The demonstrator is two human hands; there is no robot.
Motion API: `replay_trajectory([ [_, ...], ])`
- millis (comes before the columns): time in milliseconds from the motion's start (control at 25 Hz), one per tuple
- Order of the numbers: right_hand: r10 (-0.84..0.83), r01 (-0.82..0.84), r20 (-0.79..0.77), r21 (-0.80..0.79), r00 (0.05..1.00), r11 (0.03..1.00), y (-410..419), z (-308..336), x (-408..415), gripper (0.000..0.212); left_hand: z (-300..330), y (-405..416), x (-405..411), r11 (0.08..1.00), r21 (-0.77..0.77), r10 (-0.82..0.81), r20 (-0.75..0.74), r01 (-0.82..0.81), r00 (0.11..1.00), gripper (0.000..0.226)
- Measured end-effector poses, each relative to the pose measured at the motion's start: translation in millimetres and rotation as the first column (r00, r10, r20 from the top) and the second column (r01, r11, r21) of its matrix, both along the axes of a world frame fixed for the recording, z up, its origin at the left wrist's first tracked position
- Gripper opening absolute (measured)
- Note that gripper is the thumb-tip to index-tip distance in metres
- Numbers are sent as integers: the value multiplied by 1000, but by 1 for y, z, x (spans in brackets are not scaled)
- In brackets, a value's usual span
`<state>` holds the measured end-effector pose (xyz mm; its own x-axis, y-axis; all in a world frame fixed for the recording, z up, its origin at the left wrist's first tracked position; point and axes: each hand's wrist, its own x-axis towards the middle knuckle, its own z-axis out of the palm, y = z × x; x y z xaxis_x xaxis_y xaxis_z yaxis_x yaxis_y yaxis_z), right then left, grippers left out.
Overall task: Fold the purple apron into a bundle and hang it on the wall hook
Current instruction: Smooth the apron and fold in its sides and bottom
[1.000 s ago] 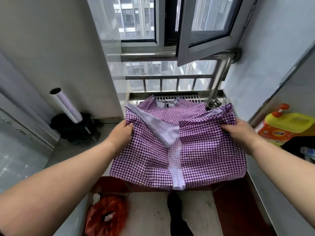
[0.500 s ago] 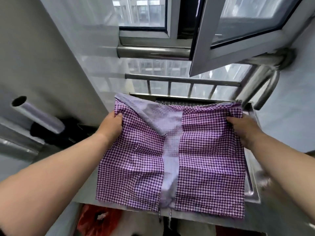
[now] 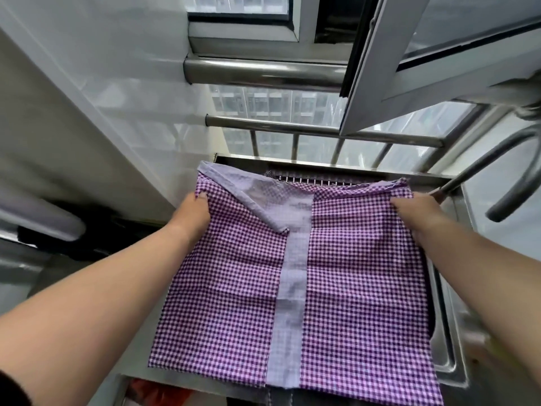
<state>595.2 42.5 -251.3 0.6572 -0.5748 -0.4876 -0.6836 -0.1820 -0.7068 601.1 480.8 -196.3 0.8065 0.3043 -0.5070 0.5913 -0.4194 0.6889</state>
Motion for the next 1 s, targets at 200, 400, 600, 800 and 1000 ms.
replay_trajectory([
  [200,389,-353,-42,-518,920,779,64,35,-26,60,-22,13,-22,984,142,-111,42,104,993,62],
  [400,930,-894,-265,-430,255,123,154,31,-58,29,-44,30,-63,418,537,-774,-213,733,597,53],
  [600,946,-918,-305,-333,-112,-217,222,3,-62,57,-67,23,-82,168,422,-862,-375,891,341,91],
  [800,820,-905,-571,-369,43,-210,200,-21,-25,80,-77,13,-88,130,408,-831,-453,904,324,106],
  [1000,741,-925,-623,-379,252,-4,178,-25,-13,86,-78,16,-95,147,396,-831,-448,906,331,95],
])
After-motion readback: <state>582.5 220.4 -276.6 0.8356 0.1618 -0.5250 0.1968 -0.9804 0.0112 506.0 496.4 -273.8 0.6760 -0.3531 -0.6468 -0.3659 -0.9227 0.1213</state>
